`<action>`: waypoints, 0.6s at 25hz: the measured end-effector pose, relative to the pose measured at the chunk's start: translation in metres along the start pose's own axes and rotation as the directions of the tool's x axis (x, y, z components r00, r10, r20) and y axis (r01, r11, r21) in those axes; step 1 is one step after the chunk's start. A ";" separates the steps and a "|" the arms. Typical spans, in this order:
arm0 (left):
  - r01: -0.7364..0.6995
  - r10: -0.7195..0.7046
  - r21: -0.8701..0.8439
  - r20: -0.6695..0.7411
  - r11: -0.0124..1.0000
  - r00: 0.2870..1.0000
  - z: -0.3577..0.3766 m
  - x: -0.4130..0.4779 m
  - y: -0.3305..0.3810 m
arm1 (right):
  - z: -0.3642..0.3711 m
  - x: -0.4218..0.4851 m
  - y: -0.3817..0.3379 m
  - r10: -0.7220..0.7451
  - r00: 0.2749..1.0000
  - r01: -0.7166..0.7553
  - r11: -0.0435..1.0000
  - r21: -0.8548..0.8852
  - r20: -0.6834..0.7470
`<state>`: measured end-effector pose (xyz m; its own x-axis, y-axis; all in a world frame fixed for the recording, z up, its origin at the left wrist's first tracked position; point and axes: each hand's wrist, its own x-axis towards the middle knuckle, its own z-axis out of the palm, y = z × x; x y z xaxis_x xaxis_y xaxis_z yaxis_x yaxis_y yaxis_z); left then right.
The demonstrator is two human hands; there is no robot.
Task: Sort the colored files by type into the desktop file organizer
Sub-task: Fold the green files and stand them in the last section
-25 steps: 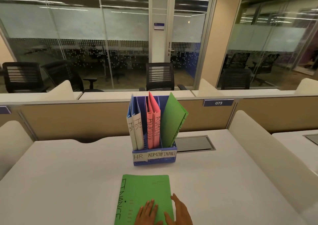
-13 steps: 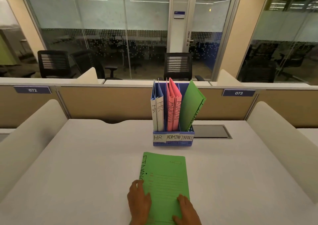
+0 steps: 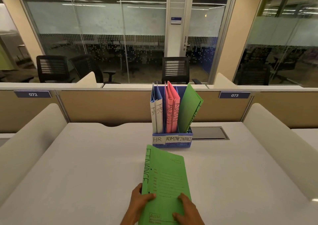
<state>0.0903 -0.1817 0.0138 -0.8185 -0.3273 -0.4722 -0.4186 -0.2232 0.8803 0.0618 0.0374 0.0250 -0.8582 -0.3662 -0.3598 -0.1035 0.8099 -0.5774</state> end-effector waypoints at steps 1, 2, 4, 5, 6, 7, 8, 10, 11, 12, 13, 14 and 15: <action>-0.043 0.043 -0.021 0.007 0.999 0.999 0.006 -0.005 0.003 | -0.004 -0.002 -0.005 -0.001 1.000 0.002 0.999 0.055 -0.026; -0.088 0.089 -0.026 0.006 0.996 0.996 0.014 -0.010 0.007 | -0.008 -0.004 -0.011 0.002 0.998 0.006 0.994 0.114 -0.068; -0.180 0.180 -0.022 -0.021 0.983 0.983 0.029 -0.017 0.015 | -0.019 -0.008 -0.027 0.019 0.986 0.021 0.973 0.229 -0.168; -0.226 0.226 -0.015 -0.024 0.974 0.974 0.039 -0.021 0.021 | -0.025 -0.010 -0.036 0.028 0.977 0.033 0.959 0.282 -0.211; -0.264 0.264 -0.005 -0.022 0.964 0.964 0.050 -0.025 0.027 | -0.032 -0.012 -0.046 0.033 0.970 0.050 0.943 0.329 -0.241; -0.289 0.289 0.009 -0.015 0.957 0.957 0.062 -0.031 0.036 | -0.038 -0.015 -0.055 0.032 0.964 0.071 0.926 0.371 -0.265; -0.307 0.307 0.011 -0.007 0.952 0.952 0.075 -0.036 0.043 | -0.045 -0.017 -0.063 0.030 0.957 0.094 0.910 0.404 -0.290; -0.347 0.349 0.070 -0.016 0.935 0.937 0.100 -0.044 0.053 | -0.061 -0.021 -0.077 0.058 0.935 0.106 0.894 0.435 -0.349; -0.383 0.387 0.117 -0.016 0.916 0.922 0.111 -0.048 0.055 | -0.069 -0.023 -0.081 0.095 0.921 0.089 0.892 0.444 -0.377; -0.407 0.413 0.148 -0.006 0.901 0.911 0.122 -0.051 0.055 | -0.077 -0.026 -0.085 0.139 0.904 0.068 0.887 0.457 -0.404; -0.434 0.437 0.150 0.017 0.888 0.899 0.131 -0.057 0.058 | -0.086 -0.028 -0.086 0.183 0.882 0.051 0.879 0.474 -0.435; -0.453 0.452 0.168 0.045 0.876 0.891 0.139 -0.058 0.057 | -0.094 -0.029 -0.085 0.226 0.851 0.040 0.873 0.486 -0.475; -0.498 0.489 0.210 0.094 0.842 0.867 0.147 -0.058 0.056 | -0.102 -0.030 -0.083 0.268 0.813 0.023 0.872 0.489 -0.517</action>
<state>0.0567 -0.0402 0.0976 -0.9514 -0.3067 0.0257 -0.0275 0.1679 0.9854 0.0446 0.0281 0.1582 -0.9853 0.1568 -0.0683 0.1357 0.4734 -0.8703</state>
